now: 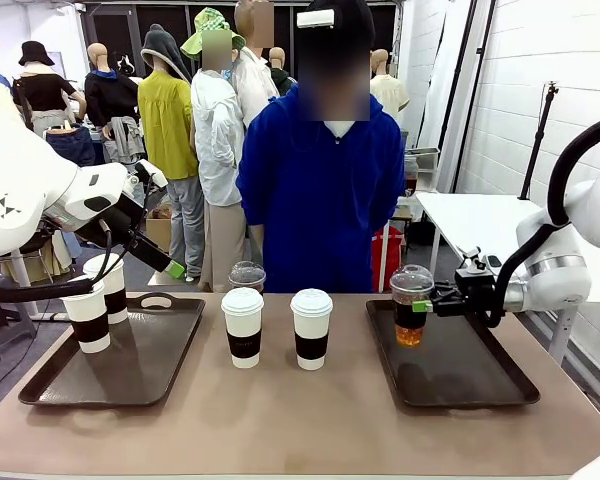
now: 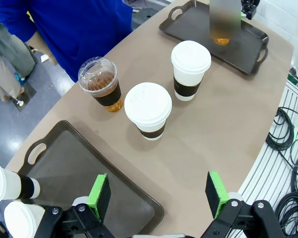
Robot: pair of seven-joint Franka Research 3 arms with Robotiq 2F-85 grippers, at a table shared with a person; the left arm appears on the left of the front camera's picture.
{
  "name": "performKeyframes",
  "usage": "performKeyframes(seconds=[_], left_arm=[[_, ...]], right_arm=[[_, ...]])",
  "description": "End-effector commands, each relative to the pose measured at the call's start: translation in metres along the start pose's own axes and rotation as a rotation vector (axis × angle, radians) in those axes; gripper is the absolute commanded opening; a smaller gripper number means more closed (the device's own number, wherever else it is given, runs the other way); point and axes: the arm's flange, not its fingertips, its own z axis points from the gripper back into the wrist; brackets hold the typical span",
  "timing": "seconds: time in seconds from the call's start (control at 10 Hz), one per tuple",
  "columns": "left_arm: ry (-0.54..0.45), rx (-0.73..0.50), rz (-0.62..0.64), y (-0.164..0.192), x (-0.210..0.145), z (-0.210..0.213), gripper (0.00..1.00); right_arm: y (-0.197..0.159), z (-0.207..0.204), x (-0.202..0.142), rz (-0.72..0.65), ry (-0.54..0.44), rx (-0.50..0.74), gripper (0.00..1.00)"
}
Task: Distribute the coffee onto the tray.
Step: Pick up one iced Americano and place it on the right Handle tray.
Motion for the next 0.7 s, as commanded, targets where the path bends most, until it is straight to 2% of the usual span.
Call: performKeyframes(seconds=[0.0, 0.6], left_arm=[[-0.004, -0.004, 0.004, 0.001, -0.001, 0.001, 1.0], [-0.004, -0.004, 0.004, 0.001, -0.001, 0.001, 1.0]], right_arm=[[0.024, 0.003, -0.004, 0.016, -0.002, 0.019, 0.86], [0.051, 0.006, -0.049, 0.012, -0.03, 0.034, 0.86]])
